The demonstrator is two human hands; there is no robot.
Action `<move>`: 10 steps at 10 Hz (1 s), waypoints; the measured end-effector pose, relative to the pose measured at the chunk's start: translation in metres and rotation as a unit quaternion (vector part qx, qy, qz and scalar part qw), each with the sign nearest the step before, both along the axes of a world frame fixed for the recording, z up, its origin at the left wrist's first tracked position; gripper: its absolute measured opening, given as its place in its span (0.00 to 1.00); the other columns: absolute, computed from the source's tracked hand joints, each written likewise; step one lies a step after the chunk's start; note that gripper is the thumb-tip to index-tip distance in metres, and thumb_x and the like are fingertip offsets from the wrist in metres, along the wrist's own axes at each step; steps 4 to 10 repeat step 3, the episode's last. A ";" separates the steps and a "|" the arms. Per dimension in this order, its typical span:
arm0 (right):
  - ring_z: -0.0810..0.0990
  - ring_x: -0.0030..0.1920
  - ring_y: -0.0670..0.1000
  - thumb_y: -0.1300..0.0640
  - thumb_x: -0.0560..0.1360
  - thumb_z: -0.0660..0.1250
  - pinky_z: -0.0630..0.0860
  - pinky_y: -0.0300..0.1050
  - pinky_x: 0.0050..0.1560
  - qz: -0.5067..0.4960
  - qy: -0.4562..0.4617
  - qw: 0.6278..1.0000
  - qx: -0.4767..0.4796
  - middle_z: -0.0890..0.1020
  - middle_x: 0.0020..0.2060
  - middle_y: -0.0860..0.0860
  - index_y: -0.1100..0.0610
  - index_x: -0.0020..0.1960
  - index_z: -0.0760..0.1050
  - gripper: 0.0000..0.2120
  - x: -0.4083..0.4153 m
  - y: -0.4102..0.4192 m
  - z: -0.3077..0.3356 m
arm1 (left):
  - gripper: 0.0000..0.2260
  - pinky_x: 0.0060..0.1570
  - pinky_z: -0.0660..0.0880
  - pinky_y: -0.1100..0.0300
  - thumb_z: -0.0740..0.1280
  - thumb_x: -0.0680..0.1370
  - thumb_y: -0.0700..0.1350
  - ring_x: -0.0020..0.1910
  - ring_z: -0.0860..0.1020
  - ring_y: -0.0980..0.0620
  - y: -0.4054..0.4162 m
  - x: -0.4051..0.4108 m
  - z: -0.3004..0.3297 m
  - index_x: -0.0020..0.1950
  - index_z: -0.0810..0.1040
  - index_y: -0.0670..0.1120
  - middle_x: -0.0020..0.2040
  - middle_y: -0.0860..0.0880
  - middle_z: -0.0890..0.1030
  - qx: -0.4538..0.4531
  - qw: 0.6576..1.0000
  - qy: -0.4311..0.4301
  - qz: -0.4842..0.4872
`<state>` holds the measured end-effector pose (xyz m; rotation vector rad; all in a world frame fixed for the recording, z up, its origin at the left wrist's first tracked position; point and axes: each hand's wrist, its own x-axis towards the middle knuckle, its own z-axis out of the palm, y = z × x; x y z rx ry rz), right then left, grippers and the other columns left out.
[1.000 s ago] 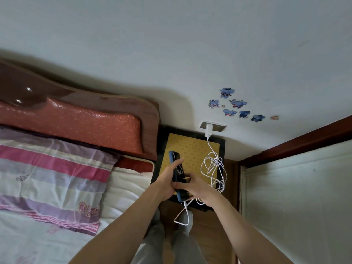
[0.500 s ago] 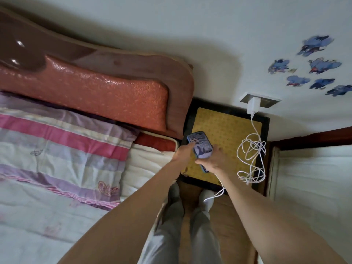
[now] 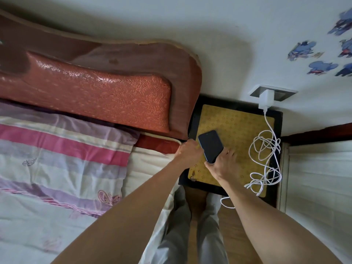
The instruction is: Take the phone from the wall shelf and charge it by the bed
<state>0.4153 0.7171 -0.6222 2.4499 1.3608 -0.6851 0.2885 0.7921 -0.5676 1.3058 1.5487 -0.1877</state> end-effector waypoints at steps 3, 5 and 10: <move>0.73 0.69 0.58 0.37 0.76 0.68 0.78 0.49 0.62 0.014 0.015 1.000 -0.019 0.72 0.69 0.60 0.65 0.74 0.64 0.40 0.007 0.003 0.021 | 0.17 0.52 0.72 0.55 0.64 0.75 0.46 0.60 0.77 0.42 -0.001 -0.007 0.030 0.61 0.78 0.40 0.59 0.41 0.80 0.059 0.996 0.002 -0.070; 0.73 0.69 0.58 0.37 0.76 0.68 0.78 0.49 0.62 0.014 0.015 1.000 -0.019 0.72 0.69 0.60 0.65 0.74 0.64 0.40 0.007 0.003 0.021 | 0.17 0.52 0.72 0.55 0.64 0.75 0.46 0.60 0.77 0.42 -0.001 -0.007 0.030 0.61 0.78 0.40 0.59 0.41 0.80 0.059 0.996 0.002 -0.070; 0.73 0.69 0.58 0.37 0.76 0.68 0.78 0.49 0.62 0.014 0.015 1.000 -0.019 0.72 0.69 0.60 0.65 0.74 0.64 0.40 0.007 0.003 0.021 | 0.17 0.52 0.72 0.55 0.64 0.75 0.46 0.60 0.77 0.42 -0.001 -0.007 0.030 0.61 0.78 0.40 0.59 0.41 0.80 0.059 0.996 0.002 -0.070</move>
